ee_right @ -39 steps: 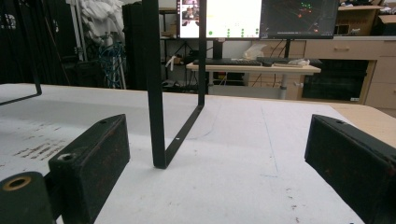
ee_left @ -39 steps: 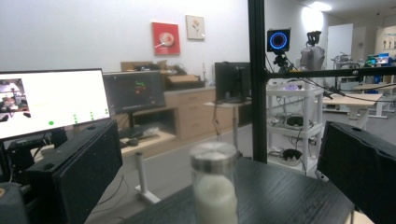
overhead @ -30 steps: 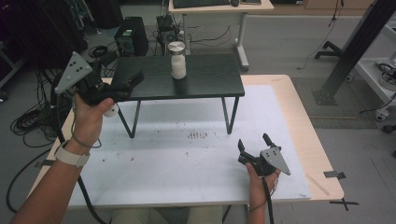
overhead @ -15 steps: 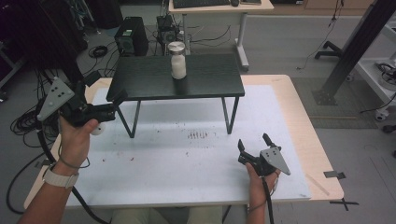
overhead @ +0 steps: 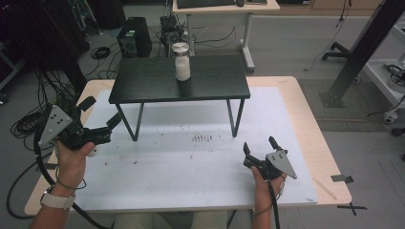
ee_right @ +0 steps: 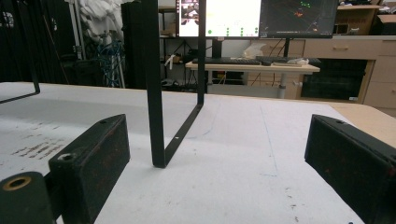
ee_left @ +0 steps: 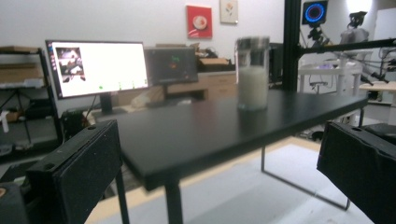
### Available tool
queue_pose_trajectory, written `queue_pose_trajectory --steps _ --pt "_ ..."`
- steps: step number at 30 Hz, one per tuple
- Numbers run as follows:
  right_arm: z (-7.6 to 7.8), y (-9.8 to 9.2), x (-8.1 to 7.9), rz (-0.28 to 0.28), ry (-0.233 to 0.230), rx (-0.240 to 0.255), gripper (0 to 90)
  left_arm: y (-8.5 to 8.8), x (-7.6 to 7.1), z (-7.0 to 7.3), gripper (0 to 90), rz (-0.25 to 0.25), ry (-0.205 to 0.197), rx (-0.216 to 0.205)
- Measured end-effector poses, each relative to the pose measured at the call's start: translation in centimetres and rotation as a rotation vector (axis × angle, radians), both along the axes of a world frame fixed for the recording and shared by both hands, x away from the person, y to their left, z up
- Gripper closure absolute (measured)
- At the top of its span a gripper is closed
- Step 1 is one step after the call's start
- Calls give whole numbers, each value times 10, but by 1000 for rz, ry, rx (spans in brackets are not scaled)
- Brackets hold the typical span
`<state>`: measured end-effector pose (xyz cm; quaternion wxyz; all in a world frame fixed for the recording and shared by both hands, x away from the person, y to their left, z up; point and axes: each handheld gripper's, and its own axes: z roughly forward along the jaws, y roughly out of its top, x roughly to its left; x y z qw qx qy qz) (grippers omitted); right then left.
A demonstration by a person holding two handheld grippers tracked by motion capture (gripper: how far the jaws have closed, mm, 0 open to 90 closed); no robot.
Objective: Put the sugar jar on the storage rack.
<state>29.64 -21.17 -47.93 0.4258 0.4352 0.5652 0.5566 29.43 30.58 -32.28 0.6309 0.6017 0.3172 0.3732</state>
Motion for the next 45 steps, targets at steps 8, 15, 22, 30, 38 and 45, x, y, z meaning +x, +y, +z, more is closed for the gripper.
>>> queue_pose_trajectory --steps 8,15,22,30,38,45 --pt "0 0 0 -1 1 -4 67 18 -5 -41 4 45 52 -6" --pt "0 0 0 -6 1 -5 67 29 -5 -70 4 77 87 -12" --pt "0 0 0 -6 2 -1 67 29 -7 -97 4 115 122 -3" --pt "0 0 0 -6 1 -2 67 27 -7 -115 6 134 155 5" --pt "0 0 0 -5 0 -1 67 24 -7 -122 8 138 167 15" --pt "0 0 0 -5 -1 1 66 20 -6 -126 9 139 174 22"
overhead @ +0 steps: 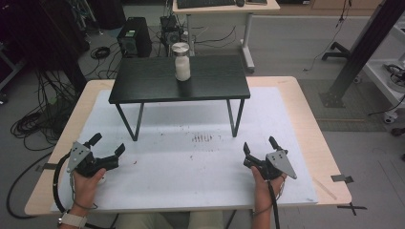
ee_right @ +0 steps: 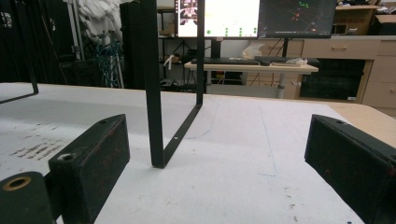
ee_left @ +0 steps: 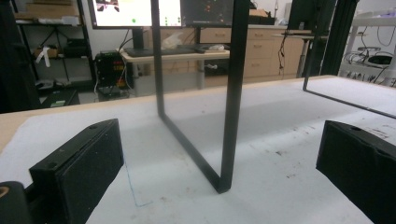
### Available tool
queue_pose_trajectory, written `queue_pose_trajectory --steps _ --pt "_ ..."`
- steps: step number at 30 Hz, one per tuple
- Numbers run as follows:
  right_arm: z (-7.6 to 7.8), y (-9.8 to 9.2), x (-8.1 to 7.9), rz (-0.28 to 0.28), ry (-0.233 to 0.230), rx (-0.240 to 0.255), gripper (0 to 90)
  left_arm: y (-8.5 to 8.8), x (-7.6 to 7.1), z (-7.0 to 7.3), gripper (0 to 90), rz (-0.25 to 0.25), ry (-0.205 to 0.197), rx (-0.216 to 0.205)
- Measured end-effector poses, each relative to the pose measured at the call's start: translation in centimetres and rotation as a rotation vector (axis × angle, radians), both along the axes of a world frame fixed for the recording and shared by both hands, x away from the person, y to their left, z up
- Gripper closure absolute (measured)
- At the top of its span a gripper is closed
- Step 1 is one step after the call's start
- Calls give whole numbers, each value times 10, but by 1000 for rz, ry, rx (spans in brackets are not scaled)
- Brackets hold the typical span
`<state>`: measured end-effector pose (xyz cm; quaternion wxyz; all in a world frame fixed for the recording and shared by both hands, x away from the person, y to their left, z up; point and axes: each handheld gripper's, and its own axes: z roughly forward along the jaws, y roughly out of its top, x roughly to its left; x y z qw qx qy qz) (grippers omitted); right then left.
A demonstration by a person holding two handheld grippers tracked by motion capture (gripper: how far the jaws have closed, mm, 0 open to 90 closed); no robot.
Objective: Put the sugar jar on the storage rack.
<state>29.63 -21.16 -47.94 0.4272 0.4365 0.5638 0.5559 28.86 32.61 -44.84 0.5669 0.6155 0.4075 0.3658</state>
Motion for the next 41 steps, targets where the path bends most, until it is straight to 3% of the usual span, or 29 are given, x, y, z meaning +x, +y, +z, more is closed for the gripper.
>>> queue_pose_trajectory --steps 6,12,41 --pt "0 0 0 0 -1 -1 66 -3 1 -3 10 -1 4 4" --pt "0 0 0 0 -1 -2 66 0 0 -9 17 20 7 -31" --pt "0 0 0 -1 1 -1 66 -3 -4 -10 30 33 -27 -9"
